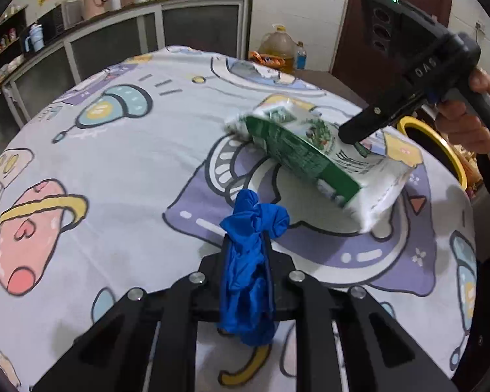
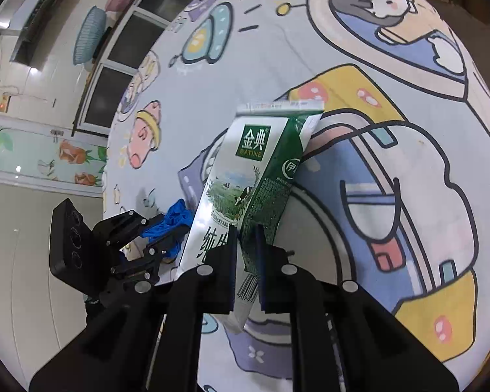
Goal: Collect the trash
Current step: 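Grasp the blue glove with the left tool while the right tool grasps the green milk carton, then carry the milk carton and blue glove over the yellow bin and open both tools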
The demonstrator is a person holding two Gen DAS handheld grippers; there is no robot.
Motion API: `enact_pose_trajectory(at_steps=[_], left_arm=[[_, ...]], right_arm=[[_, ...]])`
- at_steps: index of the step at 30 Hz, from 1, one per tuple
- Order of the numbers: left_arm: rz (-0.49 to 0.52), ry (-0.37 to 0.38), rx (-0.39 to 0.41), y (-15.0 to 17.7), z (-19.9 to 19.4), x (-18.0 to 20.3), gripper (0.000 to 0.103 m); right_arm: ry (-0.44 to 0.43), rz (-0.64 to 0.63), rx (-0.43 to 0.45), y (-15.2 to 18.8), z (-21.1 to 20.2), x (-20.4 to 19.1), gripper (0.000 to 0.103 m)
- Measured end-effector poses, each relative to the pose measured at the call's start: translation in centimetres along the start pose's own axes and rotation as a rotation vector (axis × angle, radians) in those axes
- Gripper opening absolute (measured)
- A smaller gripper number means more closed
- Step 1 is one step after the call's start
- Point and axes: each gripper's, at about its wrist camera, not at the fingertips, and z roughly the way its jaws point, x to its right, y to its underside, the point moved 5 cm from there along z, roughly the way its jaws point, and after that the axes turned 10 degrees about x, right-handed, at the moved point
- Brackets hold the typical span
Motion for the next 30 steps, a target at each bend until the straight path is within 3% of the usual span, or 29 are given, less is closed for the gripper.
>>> enact_pose_trajectory(at_steps=[17,22,30], left_arm=[[-0.173,-0.199,0.273,-0.9,-10.7,3.8,0.015],[-0.191,-0.21,0.294,-1.0,-11.0,6.8,0.015],[-0.181,-0.155,0.309,-2.6,-8.6,11.7,0.015]], right_arm=[[-0.106,-0.029,0.088,4.4,-7.4,0.1,0.009],[-0.123,-0.028,0.122,5.7,-9.9,1.0,0.009],[-0.128,0.021,0.175,7.6,-13.9,5.1,0.009]])
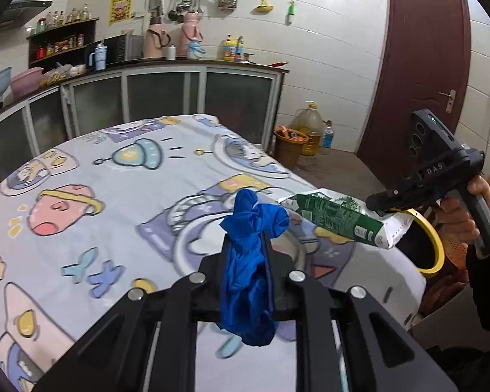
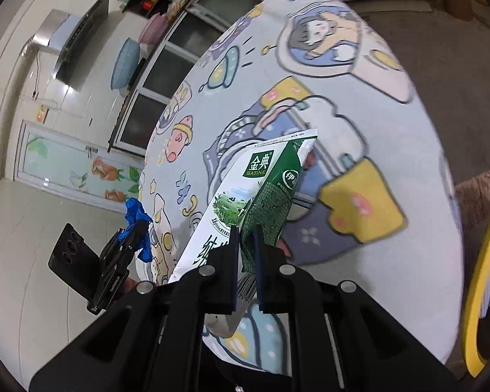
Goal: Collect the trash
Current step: 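Carry the milk carton and blue glove over the yellow bin and open both tools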
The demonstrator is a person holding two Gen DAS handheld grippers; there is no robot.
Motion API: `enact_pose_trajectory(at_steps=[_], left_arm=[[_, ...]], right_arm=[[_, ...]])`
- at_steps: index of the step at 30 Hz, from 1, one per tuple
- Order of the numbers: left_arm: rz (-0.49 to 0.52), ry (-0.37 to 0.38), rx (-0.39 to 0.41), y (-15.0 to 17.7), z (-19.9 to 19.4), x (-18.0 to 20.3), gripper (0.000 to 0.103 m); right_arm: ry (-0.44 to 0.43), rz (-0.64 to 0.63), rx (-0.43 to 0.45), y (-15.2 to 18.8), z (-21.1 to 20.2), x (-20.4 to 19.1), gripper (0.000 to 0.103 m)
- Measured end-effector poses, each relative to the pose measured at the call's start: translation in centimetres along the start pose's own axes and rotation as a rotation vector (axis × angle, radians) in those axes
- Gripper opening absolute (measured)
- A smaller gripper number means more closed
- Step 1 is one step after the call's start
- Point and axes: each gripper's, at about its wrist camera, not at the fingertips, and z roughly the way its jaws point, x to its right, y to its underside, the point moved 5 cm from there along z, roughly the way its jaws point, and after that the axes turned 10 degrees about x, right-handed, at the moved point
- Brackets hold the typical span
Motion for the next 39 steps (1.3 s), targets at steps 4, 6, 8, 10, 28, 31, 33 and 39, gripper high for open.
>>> enact_pose_trajectory(at_steps=[4,6,8,10,28,31,33,39], left_arm=[[0.014,0.034,0.005,-0.4,1.4,2.9,0.015],[0.018,0.056,-0.003,-0.6,2.4,4.4,0.015],[0.034,0.071,-0.009,-0.8,3.5,6.2,0.015],[0.038,0.095,-0.013,-1.0,4.4,7.8,0.015],[0.076,0.159,-0.037,-3.4,12.4,21.5,0.015],[0.096,0.167,-0.039,-3.2,13.6,23.3,0.015],[0.096,0.187,-0.049,-3.0,14.3,24.3,0.015],[0.117,0.236,-0.052,-2.9,15.3,27.4,0.015]], right_arm=[[0.006,0.027,0.04,0.3,-2.8,2.2,0.009],[0.01,0.038,0.062,0.4,-4.4,3.3,0.009],[0.014,0.054,0.087,0.5,-6.0,4.6,0.009],[0.015,0.07,0.11,0.5,-7.3,5.7,0.009],[0.089,0.19,0.327,1.3,-18.9,15.8,0.009],[0.107,0.213,0.357,1.5,-20.4,17.6,0.009],[0.116,0.218,0.37,1.7,-21.2,18.6,0.008],[0.152,0.245,0.413,2.4,-23.5,21.1,0.008]])
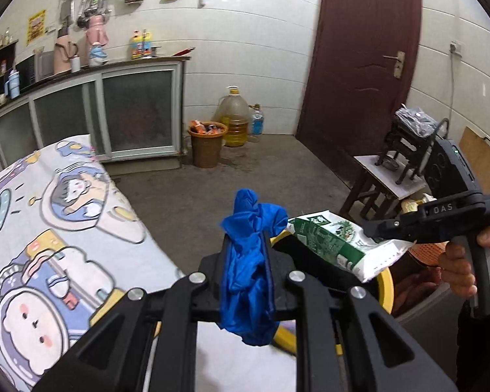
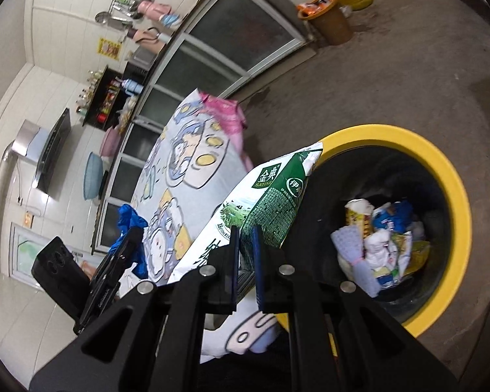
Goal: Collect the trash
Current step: 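Carry the milk carton and blue glove over the yellow bin and open both tools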
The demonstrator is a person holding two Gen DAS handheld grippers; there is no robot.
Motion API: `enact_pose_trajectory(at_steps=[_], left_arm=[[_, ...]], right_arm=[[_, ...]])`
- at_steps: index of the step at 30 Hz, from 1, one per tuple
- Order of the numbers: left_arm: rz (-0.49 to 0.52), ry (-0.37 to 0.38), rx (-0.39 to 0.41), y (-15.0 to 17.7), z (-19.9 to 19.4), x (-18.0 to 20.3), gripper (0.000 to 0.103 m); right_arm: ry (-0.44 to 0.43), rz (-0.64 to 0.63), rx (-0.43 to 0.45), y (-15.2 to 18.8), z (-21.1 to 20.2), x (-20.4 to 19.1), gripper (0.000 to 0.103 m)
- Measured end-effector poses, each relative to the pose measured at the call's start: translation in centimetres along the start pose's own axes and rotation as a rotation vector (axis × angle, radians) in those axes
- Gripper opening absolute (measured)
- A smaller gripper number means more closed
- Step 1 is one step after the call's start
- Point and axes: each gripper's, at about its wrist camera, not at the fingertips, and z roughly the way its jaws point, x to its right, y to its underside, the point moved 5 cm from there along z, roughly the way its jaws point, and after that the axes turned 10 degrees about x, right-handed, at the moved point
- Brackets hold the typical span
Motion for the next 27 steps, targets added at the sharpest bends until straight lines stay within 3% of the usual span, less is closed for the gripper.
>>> enact_pose_trajectory(at_steps=[23,25,27], left_arm=[[0.112,0.039,0.038,-0.5,3.4,7.5,0.015],[0.117,0.035,0.022,-0.4,4.0,7.7,0.016],[0.095,0.035,0.011,-0.2,4.4,7.6,0.026]], right_arm=[[0.128,0.029,0.045,0.5,-0.8,5.7,0.005],[0.164,0.018,0.057,0.3,-0.7,6.2,0.005],[0.18,0.019,0.058,0.3,-0.7,6.5,0.005]])
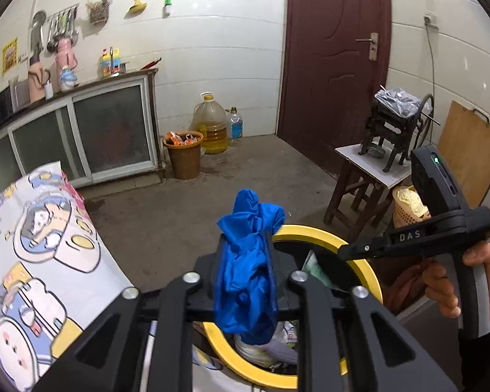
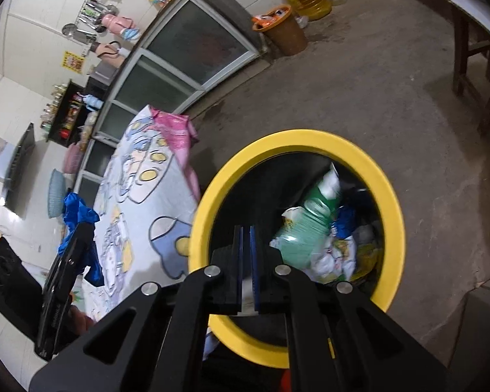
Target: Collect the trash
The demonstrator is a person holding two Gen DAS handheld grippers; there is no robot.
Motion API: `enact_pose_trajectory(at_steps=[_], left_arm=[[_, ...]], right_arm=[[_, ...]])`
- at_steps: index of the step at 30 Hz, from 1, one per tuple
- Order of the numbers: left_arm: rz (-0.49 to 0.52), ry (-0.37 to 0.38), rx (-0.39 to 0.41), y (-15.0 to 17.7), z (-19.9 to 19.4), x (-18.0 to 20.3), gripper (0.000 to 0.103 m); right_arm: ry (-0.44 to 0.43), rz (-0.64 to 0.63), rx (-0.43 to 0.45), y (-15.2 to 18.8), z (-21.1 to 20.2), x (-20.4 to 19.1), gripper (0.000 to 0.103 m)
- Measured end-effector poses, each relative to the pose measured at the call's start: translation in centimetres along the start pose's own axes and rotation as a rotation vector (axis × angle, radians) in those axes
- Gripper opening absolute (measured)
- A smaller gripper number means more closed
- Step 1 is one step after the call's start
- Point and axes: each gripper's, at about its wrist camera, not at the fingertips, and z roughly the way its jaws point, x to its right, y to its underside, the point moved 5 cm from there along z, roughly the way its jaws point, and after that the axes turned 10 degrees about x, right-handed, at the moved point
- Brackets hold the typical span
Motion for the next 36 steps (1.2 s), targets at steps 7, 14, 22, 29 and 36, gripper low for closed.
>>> enact_pose_trajectory(at_steps=[7,14,22,29,36], left_arm=[[-0.062,-0.006,0.036,0.0,-1.0,-1.1,0.083],[-0.177,-0.026,0.11,-0.3,-5.2,-3.8,0.095],[-0.205,-0.216,0.271,1.8,-17.1,-7.8,0.095],[-0.199,-0.56,0.352,6.6,-29.5,-11.5,0.095],[-0.348,-0.83,0.406,11.0,-38.3,-15.0,0.095]], right_arm=[[0.047,-0.009,0.036,-0.3,-0.6,0.4,0.006],[0.151,-0.133,0.173,-0.1,-3.4,-2.2,0.006],[0.157,-0.399,0.335,2.7,-5.4,-11.1,0.006],[-0.039,-0.633,0.336,10.2,-3.9,-22.4,0.042],[-0.191,-0.772,0.361,17.9,-3.3,-30.1,0.068]])
